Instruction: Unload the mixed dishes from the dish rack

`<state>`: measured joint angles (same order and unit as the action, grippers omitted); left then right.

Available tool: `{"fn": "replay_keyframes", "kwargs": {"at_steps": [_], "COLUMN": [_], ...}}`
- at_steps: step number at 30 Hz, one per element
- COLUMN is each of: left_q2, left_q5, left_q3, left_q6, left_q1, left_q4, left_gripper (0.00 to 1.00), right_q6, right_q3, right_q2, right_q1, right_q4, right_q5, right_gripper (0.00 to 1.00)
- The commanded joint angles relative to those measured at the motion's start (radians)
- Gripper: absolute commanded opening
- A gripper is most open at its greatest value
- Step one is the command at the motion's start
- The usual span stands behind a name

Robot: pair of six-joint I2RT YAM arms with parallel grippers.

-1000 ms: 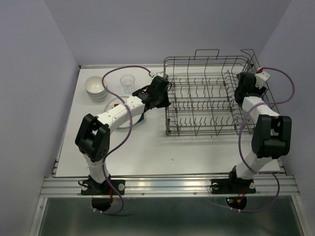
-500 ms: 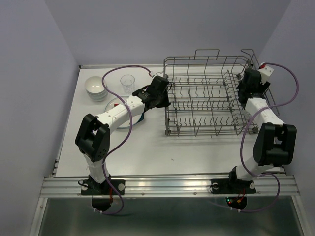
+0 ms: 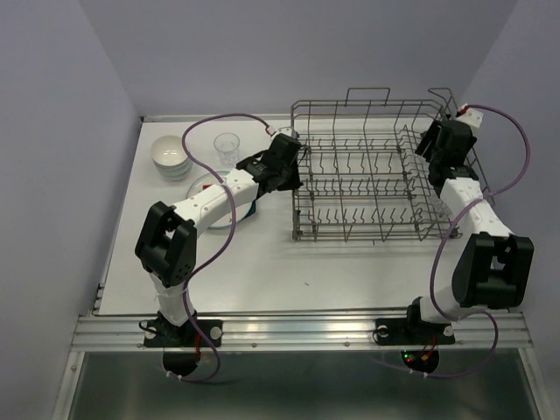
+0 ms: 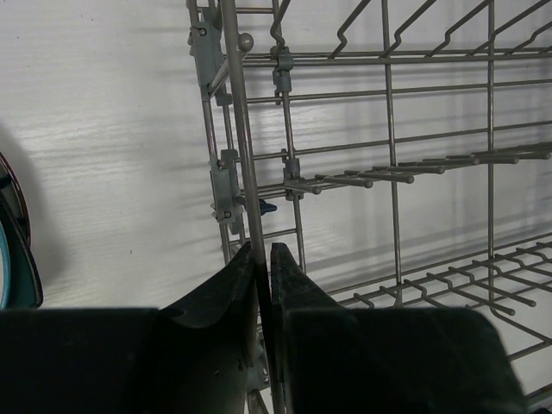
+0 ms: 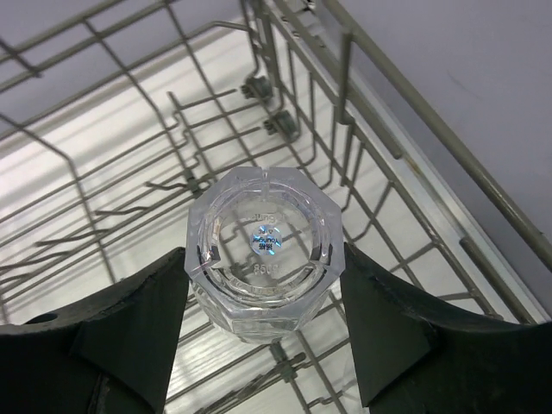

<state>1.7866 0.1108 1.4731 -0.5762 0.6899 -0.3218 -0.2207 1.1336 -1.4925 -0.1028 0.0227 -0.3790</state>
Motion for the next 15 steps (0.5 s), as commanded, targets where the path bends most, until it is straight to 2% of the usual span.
{"fn": "replay_keyframes", "kwargs": {"at_steps": [1,5,6,8,9,12,14,15], "left_q2": [-0.009,-0.010,-0.010,-0.015,-0.024,-0.049,-0.062,-0.082], "left_q5": [0.093,0.105,0.112,0.109,0.107,0.118,0.121,0.121], "left_q3": [0.038,0.061,0.069,0.082,0.090,0.134,0.182,0.194], "left_q6": [0.102,0.107,0.107,0.105,0.110,0.124,0.137,0.144], "left_q1": [-0.006,-0.007,-0.007,-0.007,-0.007,-0.006,-0.007,-0.006], "left_q4": [-0.066,-0.082,-0.095,-0.099,-0.099,-0.099,-0.102,-0.100], "left_gripper": [0.00,0.00,0.11,0.25,0.39,0.56,0.63,0.77], "right_q6": [-0.014,-0.057,-0.074,-0.101,-0.135,-0.198,-0.235,-0.274], "right_q3": [0.057,0.078,0.093,0.109,0.126,0.150,0.164,0.170], "right_q2": [0.086,0.129,0.142,0.153,0.162,0.175,0.178,0.179], "right_q1": [0.014,0.014,0.014,0.014,0.014,0.014,0.014,0.014], "right_q4": [-0.026,0.031,0.049,0.071,0.089,0.098,0.103,0.100], "right_q5": [0.158,0.259,0.302,0.345,0.397,0.540,0.616,0.696], "right_gripper": [0.01,0.01,0.01,0.01,0.01,0.01,0.01,0.01]}}
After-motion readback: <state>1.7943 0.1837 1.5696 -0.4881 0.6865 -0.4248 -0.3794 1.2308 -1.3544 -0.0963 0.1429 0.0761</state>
